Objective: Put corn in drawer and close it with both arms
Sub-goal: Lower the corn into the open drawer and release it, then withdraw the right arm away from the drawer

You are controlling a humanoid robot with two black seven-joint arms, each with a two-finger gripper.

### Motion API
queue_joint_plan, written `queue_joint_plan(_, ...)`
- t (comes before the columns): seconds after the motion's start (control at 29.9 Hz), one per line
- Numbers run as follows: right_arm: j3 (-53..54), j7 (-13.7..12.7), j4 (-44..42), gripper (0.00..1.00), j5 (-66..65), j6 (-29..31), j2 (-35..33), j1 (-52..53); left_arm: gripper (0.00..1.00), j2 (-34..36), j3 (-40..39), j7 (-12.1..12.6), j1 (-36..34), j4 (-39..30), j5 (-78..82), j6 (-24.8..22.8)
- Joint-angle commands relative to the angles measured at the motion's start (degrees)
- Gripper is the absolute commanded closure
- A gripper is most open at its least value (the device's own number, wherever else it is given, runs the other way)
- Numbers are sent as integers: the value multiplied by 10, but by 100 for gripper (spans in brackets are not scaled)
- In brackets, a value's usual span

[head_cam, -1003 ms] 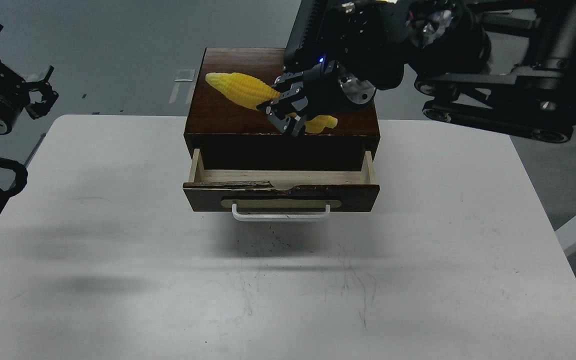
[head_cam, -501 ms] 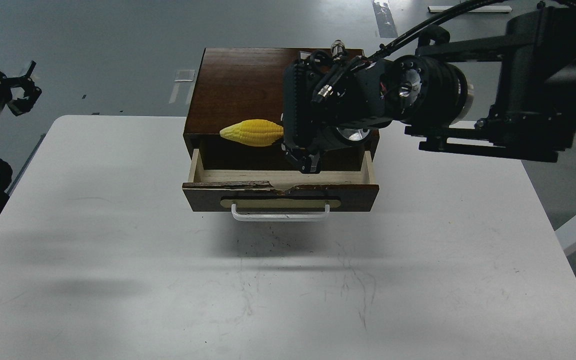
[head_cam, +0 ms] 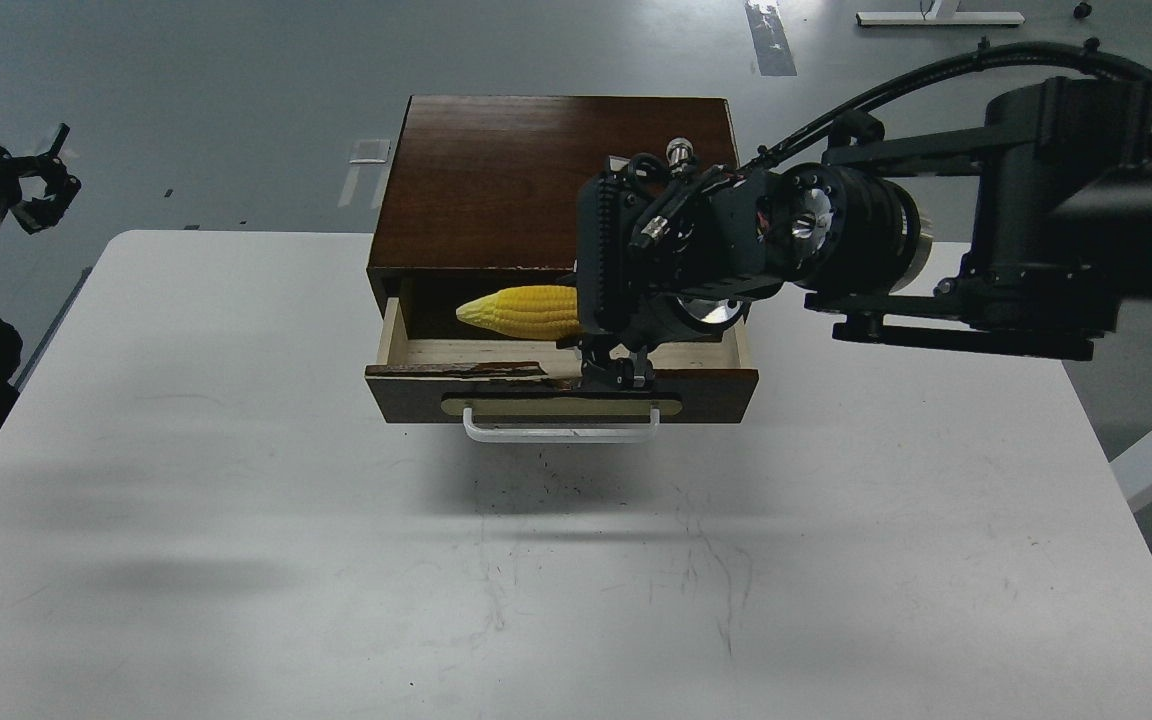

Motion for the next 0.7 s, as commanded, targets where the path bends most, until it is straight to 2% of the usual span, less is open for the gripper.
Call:
queue_joint_plan(0.0,1,0,1,34,1,0,-3,-1,2,1,1,1,0,0,1,0)
queue_joint_plan(0.13,2,0,1,29,5,0,-8,-1,2,1,0,1,0,0,0,0)
queue_joint_plan(0.17,2,0,1,26,6,-1,-13,-1,2,1,-1,-1,0,0,0,0)
queue_joint_plan(0.33,24,0,-10,22,60,-1,-31,11,3,12,-6,-4,-2,0,-1,0)
queue_joint_plan(0.47,80,0,-43,16,160,1,-43,16,4,18,2,-4,-4,-6,1,0)
queue_joint_plan(0.53,101,-1,-56,7,233,2,-58,16,4,26,3,-4,1,-8,16,0)
queue_joint_plan(0.67,121,-2,-78,1,375,4,-100,21,7,54,-1,-5,0,-10,48,0)
